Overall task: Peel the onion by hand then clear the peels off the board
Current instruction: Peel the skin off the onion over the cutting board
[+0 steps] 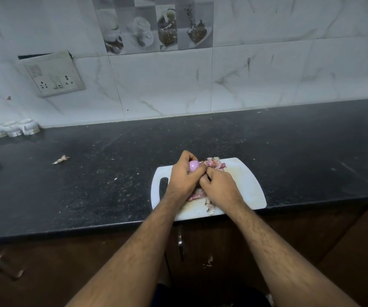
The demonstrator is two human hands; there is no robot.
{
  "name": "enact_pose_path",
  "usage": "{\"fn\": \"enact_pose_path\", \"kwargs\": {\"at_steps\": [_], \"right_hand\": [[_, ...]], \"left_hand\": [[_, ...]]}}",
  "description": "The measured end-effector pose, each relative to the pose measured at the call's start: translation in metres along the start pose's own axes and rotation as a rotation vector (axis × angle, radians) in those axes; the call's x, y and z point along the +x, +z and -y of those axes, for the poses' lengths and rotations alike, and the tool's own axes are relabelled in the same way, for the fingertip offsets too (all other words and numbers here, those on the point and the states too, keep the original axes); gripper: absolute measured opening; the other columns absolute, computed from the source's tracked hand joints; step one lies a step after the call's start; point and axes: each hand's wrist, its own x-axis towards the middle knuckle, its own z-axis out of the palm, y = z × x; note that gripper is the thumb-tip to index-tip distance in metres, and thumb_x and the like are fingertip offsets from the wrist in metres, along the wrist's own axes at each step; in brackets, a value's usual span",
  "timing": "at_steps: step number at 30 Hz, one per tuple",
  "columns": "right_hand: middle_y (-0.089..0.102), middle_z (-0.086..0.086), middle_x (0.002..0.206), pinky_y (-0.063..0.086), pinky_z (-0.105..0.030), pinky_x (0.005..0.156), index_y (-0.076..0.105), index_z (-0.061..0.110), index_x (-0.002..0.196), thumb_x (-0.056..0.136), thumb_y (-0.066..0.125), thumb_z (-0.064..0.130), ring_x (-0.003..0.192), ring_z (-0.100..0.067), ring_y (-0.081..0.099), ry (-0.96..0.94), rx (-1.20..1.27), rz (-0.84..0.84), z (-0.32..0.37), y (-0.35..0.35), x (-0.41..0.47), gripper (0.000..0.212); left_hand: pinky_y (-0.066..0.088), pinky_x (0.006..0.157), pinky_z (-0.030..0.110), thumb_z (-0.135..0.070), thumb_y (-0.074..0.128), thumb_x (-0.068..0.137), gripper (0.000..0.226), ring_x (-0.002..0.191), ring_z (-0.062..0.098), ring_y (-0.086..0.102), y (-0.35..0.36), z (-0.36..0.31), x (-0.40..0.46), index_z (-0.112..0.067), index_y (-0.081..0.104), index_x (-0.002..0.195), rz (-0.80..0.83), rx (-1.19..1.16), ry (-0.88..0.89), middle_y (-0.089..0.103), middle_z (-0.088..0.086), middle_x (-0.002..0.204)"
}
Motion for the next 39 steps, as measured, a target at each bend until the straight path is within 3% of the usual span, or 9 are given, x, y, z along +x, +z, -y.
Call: {"fn": "enact_pose_path", "kwargs": {"at_steps": [5, 9, 15, 20, 24, 30, 32, 36, 39], "right_hand": [[0.067, 0.004, 0.082, 0.044, -0.033, 0.065, 0.063, 0.017, 0.087, 0.097, 0.045, 0.022, 0.079, -0.016, 0.061, -0.017, -0.04, 0.068, 0.001, 0.002, 0.007, 0.021], [0.067, 0.003, 0.079, 0.043, -0.032, 0.064, 0.062, 0.019, 0.082, 0.098, 0.046, 0.025, 0.078, -0.018, 0.062, 0.015, -0.024, 0.054, 0.0, 0.004, 0.008, 0.023], [0.056, 0.0, 0.07, 0.038, -0.036, 0.06, 0.045, 0.017, 0.068, 0.098, 0.044, 0.02, 0.069, -0.021, 0.051, 0.105, 0.012, -0.018, 0.007, 0.003, 0.007, 0.03], [0.056, -0.001, 0.072, 0.037, -0.036, 0.06, 0.047, 0.015, 0.074, 0.102, 0.043, 0.023, 0.07, -0.019, 0.05, 0.142, 0.049, -0.035, 0.008, 0.002, 0.013, 0.03], [0.054, 0.0, 0.07, 0.036, -0.034, 0.057, 0.045, 0.018, 0.071, 0.104, 0.044, 0.023, 0.067, -0.016, 0.046, 0.147, 0.107, -0.091, 0.008, 0.004, 0.012, 0.033], [0.07, -0.003, 0.084, 0.052, -0.037, 0.073, 0.067, 0.009, 0.091, 0.105, 0.046, 0.025, 0.079, -0.02, 0.061, 0.102, 0.213, -0.196, 0.005, 0.005, 0.008, 0.029], [0.07, -0.003, 0.082, 0.05, -0.035, 0.068, 0.066, 0.009, 0.088, 0.105, 0.046, 0.026, 0.078, -0.021, 0.064, 0.095, 0.266, -0.234, 0.003, 0.006, 0.007, 0.031], [0.07, 0.013, 0.09, 0.048, -0.013, 0.068, 0.065, 0.025, 0.102, 0.105, 0.055, 0.039, 0.084, 0.001, 0.066, -0.011, 0.296, -0.224, -0.001, 0.007, 0.007, 0.017], [0.072, 0.014, 0.087, 0.048, -0.006, 0.067, 0.069, 0.02, 0.1, 0.1, 0.065, 0.031, 0.08, 0.005, 0.067, -0.028, 0.32, -0.249, -0.006, 0.007, 0.008, 0.011]], "left_hand": [[0.043, 0.052, 0.02, -0.018, 0.075, 0.083, 0.027, 0.057, 0.004, 0.048, 0.001, 0.0, 0.0, -0.014, 0.048, 0.083, -0.09, 0.138, 0.044, 0.06, -0.001, 0.066], [0.044, 0.052, 0.025, -0.02, 0.073, 0.082, 0.027, 0.059, 0.011, 0.05, 0.003, 0.0, 0.001, -0.016, 0.046, 0.082, -0.099, 0.195, 0.045, 0.061, 0.002, 0.067], [0.041, 0.054, 0.022, -0.014, 0.064, 0.089, 0.019, 0.059, 0.007, 0.045, 0.001, 0.004, 0.003, -0.017, 0.046, 0.082, -0.033, 0.017, -0.047, 0.053, -0.004, 0.066], [0.036, 0.048, 0.02, -0.011, 0.051, 0.097, 0.017, 0.051, 0.001, 0.047, -0.003, 0.001, 0.006, -0.022, 0.049, 0.084, 0.072, -0.213, -0.219, 0.057, -0.006, 0.065], [0.031, 0.05, 0.027, -0.012, 0.048, 0.098, 0.021, 0.057, 0.009, 0.041, -0.004, 0.004, 0.008, -0.025, 0.051, 0.082, 0.125, -0.318, -0.263, 0.054, -0.005, 0.063], [0.045, 0.058, 0.027, -0.017, 0.052, 0.092, 0.018, 0.067, 0.011, 0.057, -0.006, 0.004, 0.007, -0.018, 0.07, 0.091, 0.17, -0.332, -0.191, 0.065, -0.003, 0.075], [0.047, 0.062, 0.025, -0.018, 0.053, 0.091, 0.017, 0.072, 0.01, 0.06, -0.006, 0.005, 0.006, -0.018, 0.07, 0.09, 0.176, -0.319, -0.183, 0.068, -0.003, 0.078], [0.049, 0.064, 0.022, -0.015, 0.053, 0.097, 0.014, 0.073, 0.009, 0.063, -0.006, 0.002, 0.005, -0.014, 0.065, 0.09, 0.198, -0.315, -0.188, 0.069, 0.0, 0.08], [0.045, 0.062, 0.027, -0.027, 0.054, 0.089, 0.014, 0.07, 0.009, 0.058, -0.007, 0.0, 0.004, -0.017, 0.064, 0.088, 0.208, -0.31, -0.205, 0.065, -0.003, 0.075]]}}
